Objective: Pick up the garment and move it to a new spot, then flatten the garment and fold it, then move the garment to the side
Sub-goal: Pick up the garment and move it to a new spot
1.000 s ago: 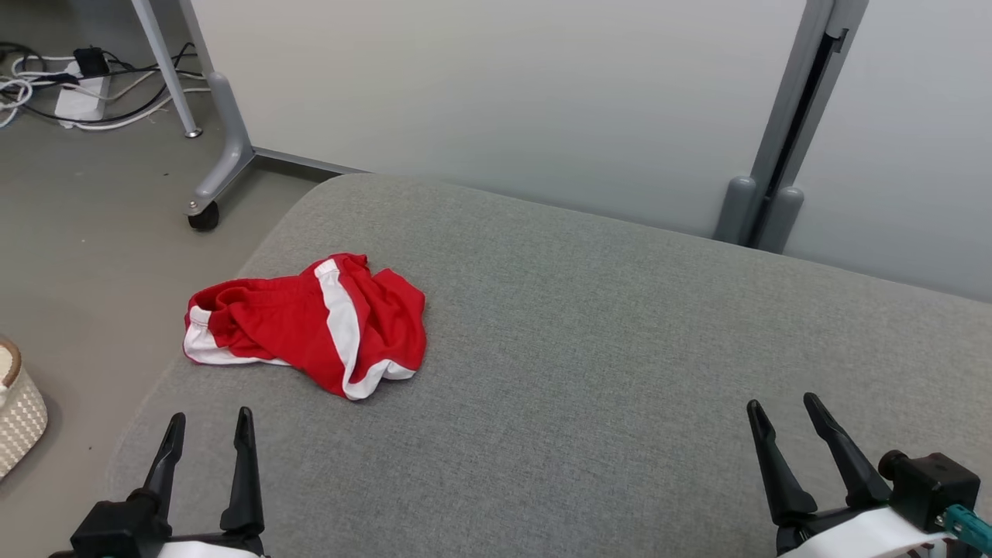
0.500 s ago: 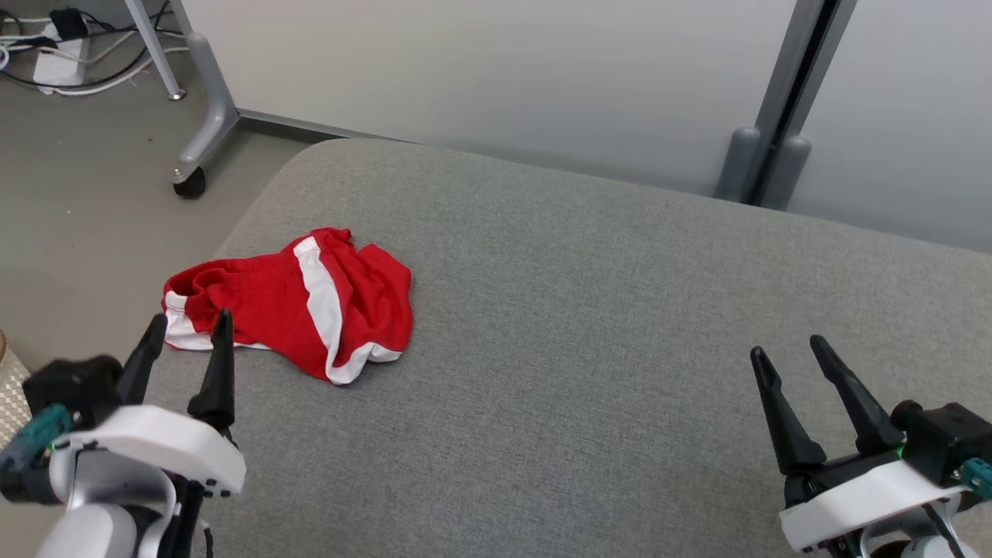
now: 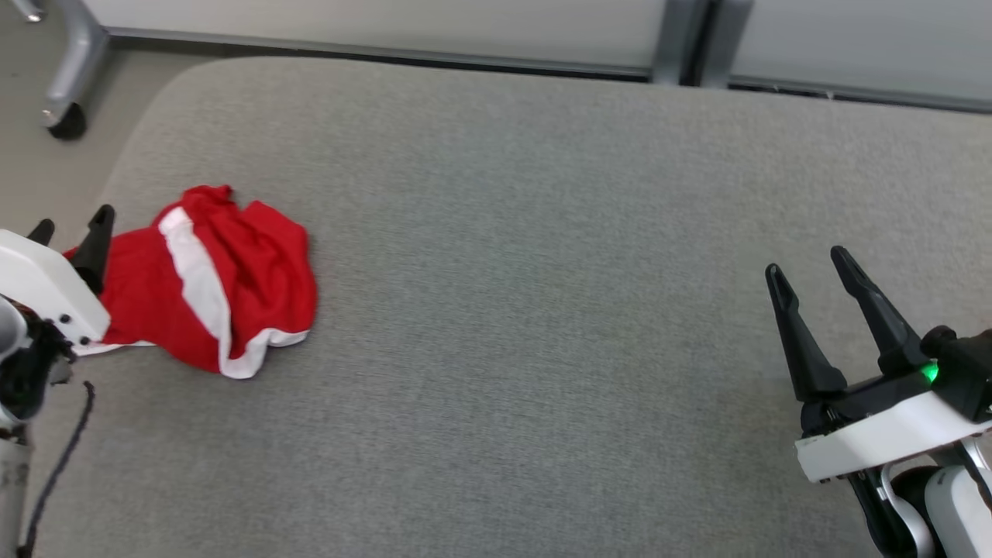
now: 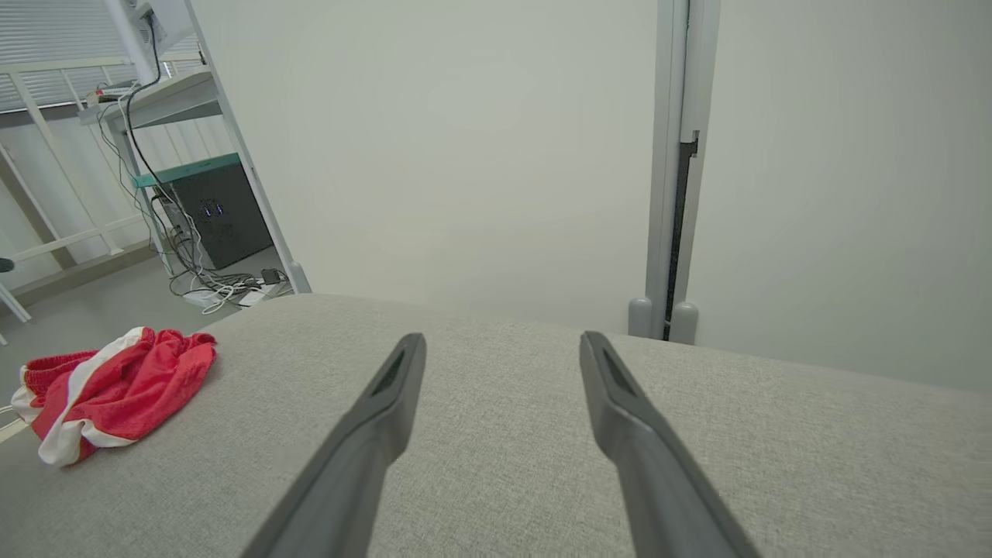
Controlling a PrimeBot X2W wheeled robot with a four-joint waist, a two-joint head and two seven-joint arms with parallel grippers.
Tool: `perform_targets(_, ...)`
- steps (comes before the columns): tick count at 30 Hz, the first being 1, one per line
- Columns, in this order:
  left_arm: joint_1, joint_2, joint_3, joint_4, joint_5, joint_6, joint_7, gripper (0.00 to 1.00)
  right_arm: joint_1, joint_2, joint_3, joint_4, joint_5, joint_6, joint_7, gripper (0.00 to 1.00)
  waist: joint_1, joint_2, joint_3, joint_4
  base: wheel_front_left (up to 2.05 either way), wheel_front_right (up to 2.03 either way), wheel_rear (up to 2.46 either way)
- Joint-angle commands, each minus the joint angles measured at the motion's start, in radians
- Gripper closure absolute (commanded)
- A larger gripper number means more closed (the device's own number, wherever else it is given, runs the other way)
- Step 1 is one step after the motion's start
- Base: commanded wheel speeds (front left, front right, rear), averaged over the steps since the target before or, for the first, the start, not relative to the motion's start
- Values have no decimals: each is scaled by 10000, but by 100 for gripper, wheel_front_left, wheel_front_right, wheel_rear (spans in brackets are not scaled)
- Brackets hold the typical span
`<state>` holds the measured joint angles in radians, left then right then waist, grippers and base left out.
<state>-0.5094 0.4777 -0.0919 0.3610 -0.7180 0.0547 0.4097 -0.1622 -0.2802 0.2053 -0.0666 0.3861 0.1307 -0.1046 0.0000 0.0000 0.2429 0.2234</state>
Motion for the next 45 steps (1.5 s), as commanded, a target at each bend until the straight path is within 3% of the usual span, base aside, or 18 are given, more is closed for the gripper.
perform_targets(1, -190, 32, 38, 111, -66, -48, 17, 0, -107, -54, -17, -49, -36, 3, 12, 0, 0, 0, 486, -477, 0, 0, 0)
perform_targets(11, -970, -271, -12, 3291, -478, -553, 16, 0, -720, -228, 274, -49, 54, 3, -122, 0, 0, 0, 1187, -1393, 0, 0, 0)
perform_targets(17, -817, -517, -350, 4770, -557, -609, 801, 0, -749, -169, 314, 71, 120, 3, -221, 0, 0, 0, 1195, -1644, 0, 0, 0)
perform_targets(18, -812, -500, -368, 4866, -567, -648, 812, 9, -721, -153, 307, 91, 131, 3, -253, 0, 0, 0, 1174, -1656, 0, 0, 0)
perform_targets(20, -828, -488, -370, 4973, -587, -719, 737, 98, -655, -143, 279, 147, 137, 3, -288, 0, 0, 0, 1116, -1655, 0, 0, 0)
perform_targets(21, -854, -461, -373, 4984, -567, -759, 662, 100, -625, -127, 272, 177, 136, 3, -300, 0, 0, 0, 1072, -1642, 0, 0, 0)
perform_targets(33, -1056, 65, -969, 4061, 254, -1323, -578, 100, -348, 291, 498, 805, 233, 3, -611, 0, 0, 0, -335, -1671, 0, 0, 0)
perform_targets(40, -679, 326, -1461, 2231, 694, -1372, -481, 100, 75, 562, 404, 1278, 331, 3, -847, 0, 0, 0, -1375, -1971, 0, 0, 0)
perform_targets(45, 33, 427, -1665, -106, 693, -1171, 10, 100, 469, 751, 253, 1498, 344, 3, -997, 0, 0, 0, -2097, -2392, 0, 0, 0)
